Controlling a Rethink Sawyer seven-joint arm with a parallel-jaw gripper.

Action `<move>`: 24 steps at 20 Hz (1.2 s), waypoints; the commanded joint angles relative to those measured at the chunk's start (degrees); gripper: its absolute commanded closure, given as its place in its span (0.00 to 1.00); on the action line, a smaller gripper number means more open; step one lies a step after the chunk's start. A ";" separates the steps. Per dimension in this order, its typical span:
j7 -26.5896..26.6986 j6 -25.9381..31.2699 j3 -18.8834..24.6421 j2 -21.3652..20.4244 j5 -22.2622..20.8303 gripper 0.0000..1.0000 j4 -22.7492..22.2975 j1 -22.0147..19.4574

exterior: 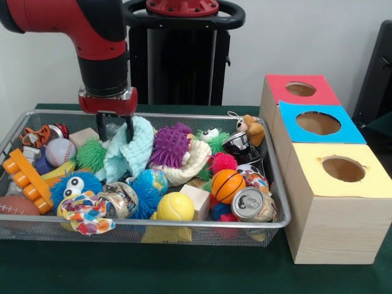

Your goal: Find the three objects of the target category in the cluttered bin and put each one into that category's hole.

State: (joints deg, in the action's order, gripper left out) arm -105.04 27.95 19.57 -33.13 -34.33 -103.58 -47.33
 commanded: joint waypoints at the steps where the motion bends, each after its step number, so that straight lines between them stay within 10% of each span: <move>1: 3.44 -1.07 4.16 2.25 -1.75 0.00 -3.51 0.44; 2: 3.19 -1.45 4.14 2.35 -2.00 1.00 -3.51 0.52; 16: 1.09 -2.13 3.17 -0.14 -1.20 1.00 -5.26 1.50; 24: 5.11 6.26 4.40 -11.76 2.96 1.00 -8.75 -0.33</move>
State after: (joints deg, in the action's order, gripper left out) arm -105.04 27.31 20.02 -38.24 -34.03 -108.46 -46.56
